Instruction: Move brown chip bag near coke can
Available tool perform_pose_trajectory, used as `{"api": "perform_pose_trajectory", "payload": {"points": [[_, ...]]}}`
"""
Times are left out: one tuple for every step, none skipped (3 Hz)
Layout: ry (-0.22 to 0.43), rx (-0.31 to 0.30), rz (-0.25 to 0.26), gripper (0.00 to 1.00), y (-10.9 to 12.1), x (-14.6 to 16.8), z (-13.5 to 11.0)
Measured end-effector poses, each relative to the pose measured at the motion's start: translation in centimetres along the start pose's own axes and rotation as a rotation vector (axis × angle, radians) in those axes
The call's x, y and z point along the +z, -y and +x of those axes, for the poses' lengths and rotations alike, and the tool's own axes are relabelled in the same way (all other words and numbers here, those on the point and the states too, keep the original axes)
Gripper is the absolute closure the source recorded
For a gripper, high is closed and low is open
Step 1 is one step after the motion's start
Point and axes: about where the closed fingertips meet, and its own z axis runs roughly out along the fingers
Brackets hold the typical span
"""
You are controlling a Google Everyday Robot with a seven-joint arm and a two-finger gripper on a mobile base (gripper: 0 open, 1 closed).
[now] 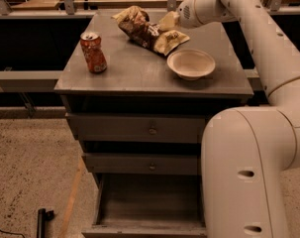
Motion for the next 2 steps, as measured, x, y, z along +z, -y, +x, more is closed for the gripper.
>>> {"api": "perform_pose_trajectory", "payload": {"points": [[0.018, -0.007, 0.010, 0.35, -0.3, -0.2, 0.2], [-0.011, -0.057, 0.031, 0.12, -1.5, 0.2, 1.2]]}}
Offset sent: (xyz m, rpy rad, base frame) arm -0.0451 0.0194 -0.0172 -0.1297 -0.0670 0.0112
